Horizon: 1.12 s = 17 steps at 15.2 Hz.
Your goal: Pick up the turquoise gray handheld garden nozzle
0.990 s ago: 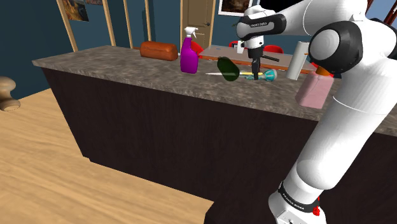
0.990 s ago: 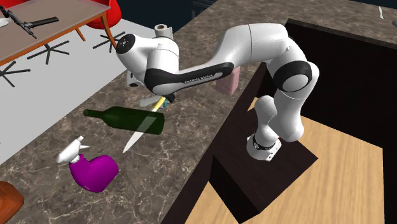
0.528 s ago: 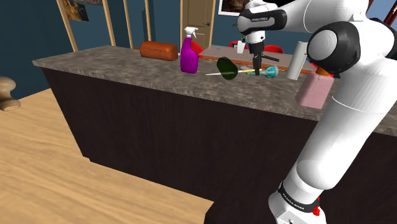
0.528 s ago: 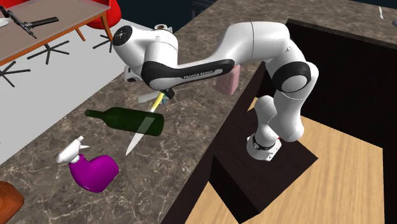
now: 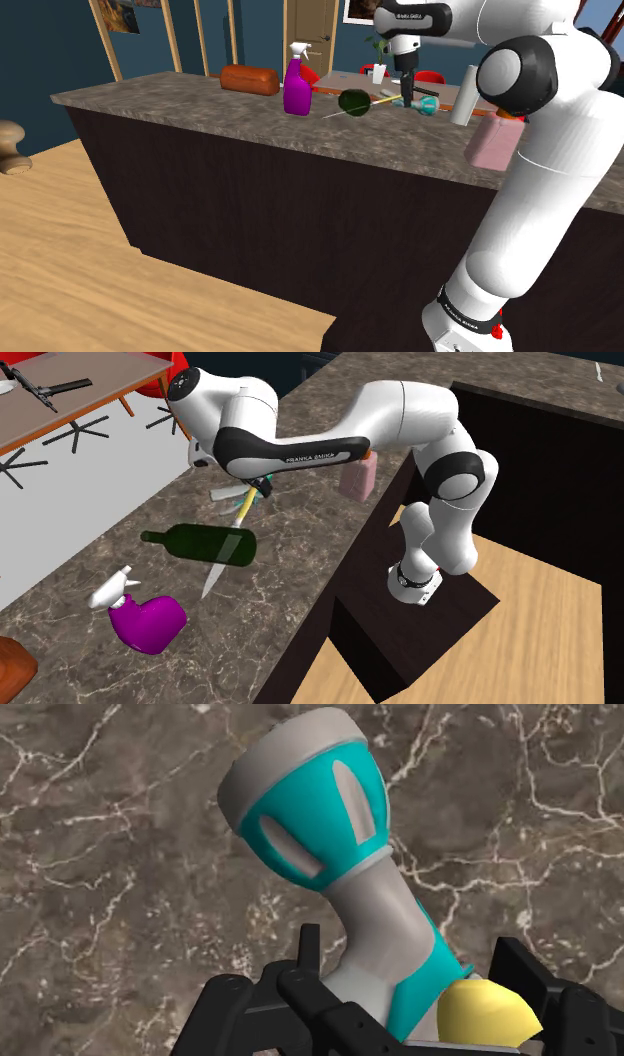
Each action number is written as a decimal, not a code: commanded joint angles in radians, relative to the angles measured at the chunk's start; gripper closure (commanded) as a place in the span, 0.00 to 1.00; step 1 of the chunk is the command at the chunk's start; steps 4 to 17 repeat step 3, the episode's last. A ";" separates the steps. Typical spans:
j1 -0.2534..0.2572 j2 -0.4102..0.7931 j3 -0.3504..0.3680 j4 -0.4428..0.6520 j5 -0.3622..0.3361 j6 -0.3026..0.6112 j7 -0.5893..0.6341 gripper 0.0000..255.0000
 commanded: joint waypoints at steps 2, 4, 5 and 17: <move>-0.003 0.013 -0.002 0.046 0.004 -0.033 -0.014 1.00; -0.003 0.013 -0.002 0.047 0.004 -0.033 -0.014 1.00; -0.003 0.013 -0.002 0.047 0.004 -0.033 -0.014 1.00; -0.003 0.013 -0.002 0.047 0.004 -0.033 -0.014 1.00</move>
